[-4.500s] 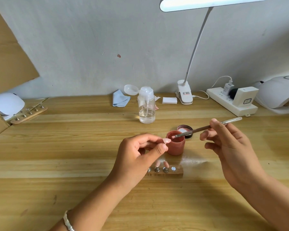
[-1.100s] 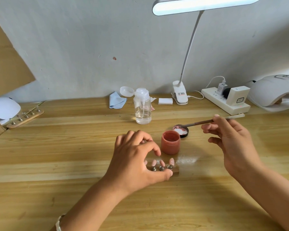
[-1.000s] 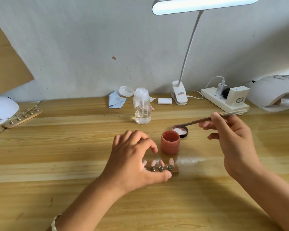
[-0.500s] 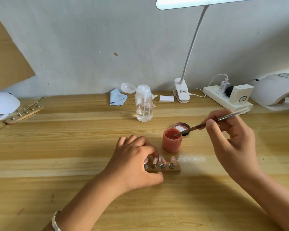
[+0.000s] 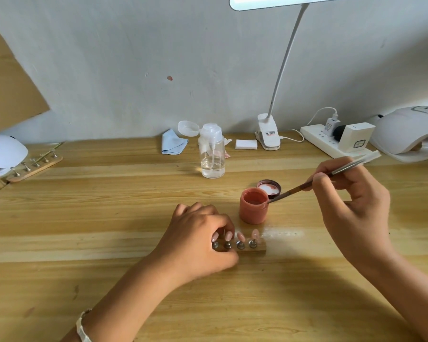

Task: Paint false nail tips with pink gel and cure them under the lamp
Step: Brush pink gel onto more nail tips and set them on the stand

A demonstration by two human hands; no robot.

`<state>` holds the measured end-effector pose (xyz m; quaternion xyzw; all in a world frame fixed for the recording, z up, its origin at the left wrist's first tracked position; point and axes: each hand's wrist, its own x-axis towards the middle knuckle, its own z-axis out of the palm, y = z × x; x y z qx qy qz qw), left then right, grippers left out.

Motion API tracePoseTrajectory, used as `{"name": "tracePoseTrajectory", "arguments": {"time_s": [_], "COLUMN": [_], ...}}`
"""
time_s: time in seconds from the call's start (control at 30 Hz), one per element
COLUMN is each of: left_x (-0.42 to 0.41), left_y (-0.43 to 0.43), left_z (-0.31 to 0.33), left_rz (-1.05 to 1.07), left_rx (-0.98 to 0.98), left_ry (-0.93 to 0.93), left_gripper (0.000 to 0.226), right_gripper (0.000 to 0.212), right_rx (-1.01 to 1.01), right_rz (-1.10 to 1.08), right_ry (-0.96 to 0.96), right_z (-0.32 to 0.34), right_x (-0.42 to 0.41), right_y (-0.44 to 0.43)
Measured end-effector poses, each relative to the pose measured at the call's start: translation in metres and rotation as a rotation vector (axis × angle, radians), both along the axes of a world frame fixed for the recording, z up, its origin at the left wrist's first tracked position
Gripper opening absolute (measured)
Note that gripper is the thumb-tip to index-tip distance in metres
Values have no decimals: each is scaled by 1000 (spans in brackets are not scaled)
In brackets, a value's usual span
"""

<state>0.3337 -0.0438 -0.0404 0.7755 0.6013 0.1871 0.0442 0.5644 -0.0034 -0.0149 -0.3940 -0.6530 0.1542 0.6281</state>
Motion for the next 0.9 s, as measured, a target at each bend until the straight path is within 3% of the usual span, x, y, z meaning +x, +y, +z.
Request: {"name": "tracePoseTrajectory", "arguments": {"time_s": [0.23,0.57,0.9], "left_x": [1,1,2], "left_y": [1,1,-1], "left_z": [-1,-1,1], "left_rz": [-2,-10,-15], "left_rx": [-8,-26,-32], "left_ry": [-5,-25,-20], "left_gripper": [39,40,43], "right_gripper": [13,14,11], "right_rx": [-6,-18,-197], "right_rz": [27,13,55], "right_ry": [-73,-14,227], "right_z": [-2,1,-2], "right_x": [-4,-2,0], "right_y": [-1,-1,10]}}
